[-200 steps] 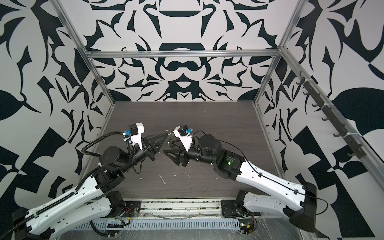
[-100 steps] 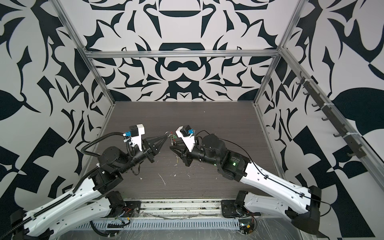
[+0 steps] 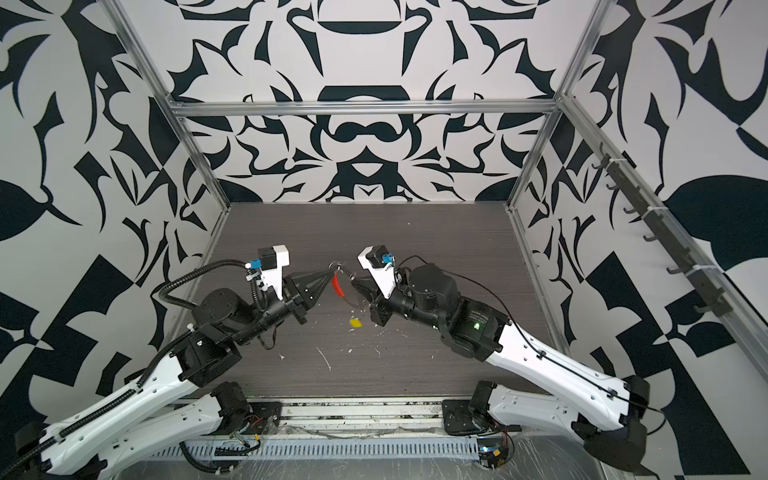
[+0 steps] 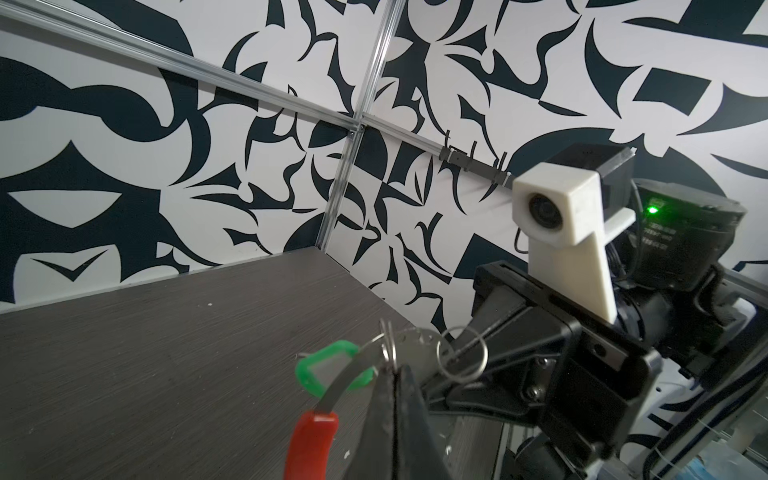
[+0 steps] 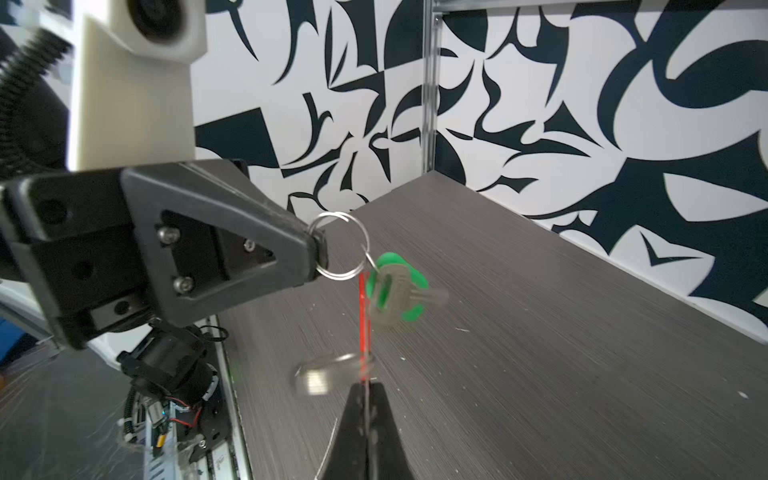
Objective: Remove the keys from the keyring
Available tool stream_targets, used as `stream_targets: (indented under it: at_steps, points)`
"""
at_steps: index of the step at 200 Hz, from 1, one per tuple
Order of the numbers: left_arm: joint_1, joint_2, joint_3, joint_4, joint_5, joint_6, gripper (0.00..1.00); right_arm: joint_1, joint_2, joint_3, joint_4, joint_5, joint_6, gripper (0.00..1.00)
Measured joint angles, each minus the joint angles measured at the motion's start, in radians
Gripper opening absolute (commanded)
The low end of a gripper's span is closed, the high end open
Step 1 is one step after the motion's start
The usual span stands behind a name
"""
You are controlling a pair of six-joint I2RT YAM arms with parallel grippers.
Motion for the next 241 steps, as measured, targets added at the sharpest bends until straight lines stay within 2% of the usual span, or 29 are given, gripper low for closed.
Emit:
stream_targets:
  at_steps: [112,170,214,229,241]
  points:
    - [0.0,0.012,0.1,-0.187,0.008,-0.043,0.0,0.026,0.004,0.058,-0.089,0.053,-0.119,0.0]
    - [0.0,0.03,0.143,-0.234,0.0,-0.054,0.0,0.067,0.054,0.147,-0.195,0.087,-0.194,0.0]
    - [0.0,0.035,0.16,-0.275,0.0,-0.053,0.0,0.148,0.093,0.206,-0.265,0.22,-0.253,0.0]
    - [0.0,0.031,0.159,-0.283,0.0,-0.043,0.0,0.159,0.101,0.216,-0.282,0.225,-0.261,0.28]
    - [0.0,0.025,0.15,-0.266,0.001,-0.028,0.0,0.174,0.102,0.216,-0.28,0.183,-0.275,0.37]
